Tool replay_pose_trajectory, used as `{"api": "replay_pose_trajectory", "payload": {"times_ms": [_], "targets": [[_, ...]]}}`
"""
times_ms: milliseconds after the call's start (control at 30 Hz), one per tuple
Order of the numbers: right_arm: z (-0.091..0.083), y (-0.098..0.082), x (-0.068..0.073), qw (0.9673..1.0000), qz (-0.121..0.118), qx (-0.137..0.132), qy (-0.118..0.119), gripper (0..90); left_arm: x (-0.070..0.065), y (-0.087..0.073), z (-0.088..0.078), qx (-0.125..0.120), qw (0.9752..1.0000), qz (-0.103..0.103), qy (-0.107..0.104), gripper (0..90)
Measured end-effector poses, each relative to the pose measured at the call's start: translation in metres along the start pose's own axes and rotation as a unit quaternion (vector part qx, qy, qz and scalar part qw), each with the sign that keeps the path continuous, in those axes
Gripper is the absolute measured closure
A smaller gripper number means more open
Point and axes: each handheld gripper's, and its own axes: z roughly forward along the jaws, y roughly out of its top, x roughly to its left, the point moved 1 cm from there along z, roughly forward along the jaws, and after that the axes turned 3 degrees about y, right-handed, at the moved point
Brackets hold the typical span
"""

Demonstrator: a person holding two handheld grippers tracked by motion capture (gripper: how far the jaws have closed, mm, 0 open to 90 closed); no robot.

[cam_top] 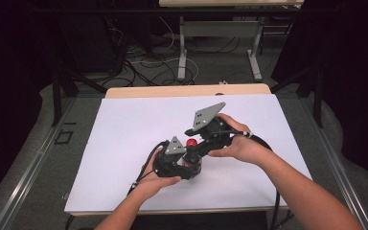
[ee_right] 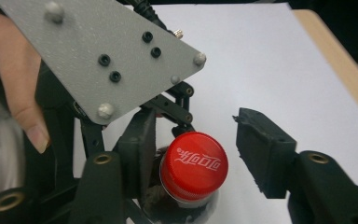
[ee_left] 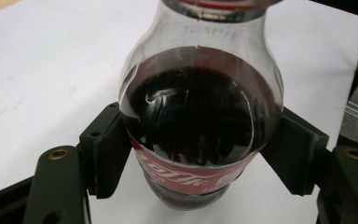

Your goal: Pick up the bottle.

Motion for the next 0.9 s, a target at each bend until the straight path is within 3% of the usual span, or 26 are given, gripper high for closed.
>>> {"api": "replay_pose_trajectory", "payload": {"times_ms": [33, 67, 100, 167, 233, 300, 467, 567, 733, 900], "targets": [[0.0, 0.0, 0.0, 1.0, 0.0, 0.0, 0.0, 44.6, 0.001, 0.0, 0.0, -0.004, 1.0, -0.003, 0.002, 30.0], [-0.001, 0.0, 0.005, 0.9996, 0.008, -0.001, -0.025, 42.7, 0.001, 0.0, 0.0, -0.005, 0.9999, -0.007, 0.007, 30.0], [-0.002, -0.001, 0.007, 0.9992, 0.013, -0.005, -0.036, 43.2, 0.002, 0.0, -0.001, -0.008, 0.9998, -0.018, 0.009, 30.0], [-0.002, -0.002, 0.013, 0.9978, 0.025, -0.007, -0.061, 43.6, 0.004, 0.0, -0.002, -0.006, 0.9998, -0.017, 0.011, 30.0], [-0.002, -0.003, 0.014, 0.9971, 0.028, -0.01, -0.071, 44.0, 0.005, 0.0, -0.003, -0.007, 0.9997, -0.018, 0.018, 30.0], [-0.001, -0.005, 0.017, 0.9952, 0.047, -0.018, -0.083, 44.6, 0.005, 0.0, -0.002, -0.011, 0.9994, -0.026, 0.021, 29.9], [0.004, -0.01, 0.023, 0.9941, 0.059, -0.029, -0.086, 47.6, 0.005, -0.001, -0.002, -0.01, 0.9992, -0.032, 0.02, 30.0], [0.007, -0.01, 0.025, 0.9925, 0.061, -0.038, -0.099, 49.6, 0.004, -0.001, -0.002, -0.009, 0.9993, -0.031, 0.019, 30.0], [0.01, -0.008, 0.025, 0.9918, 0.071, -0.043, -0.097, 51.2, 0.003, 0.0, -0.001, -0.009, 0.9995, -0.025, 0.019, 30.0], [0.012, -0.007, 0.02, 0.9931, 0.066, -0.038, -0.089, 55.5, 0.001, 0.0, -0.001, -0.006, 0.9996, -0.025, 0.015, 30.0]]}}
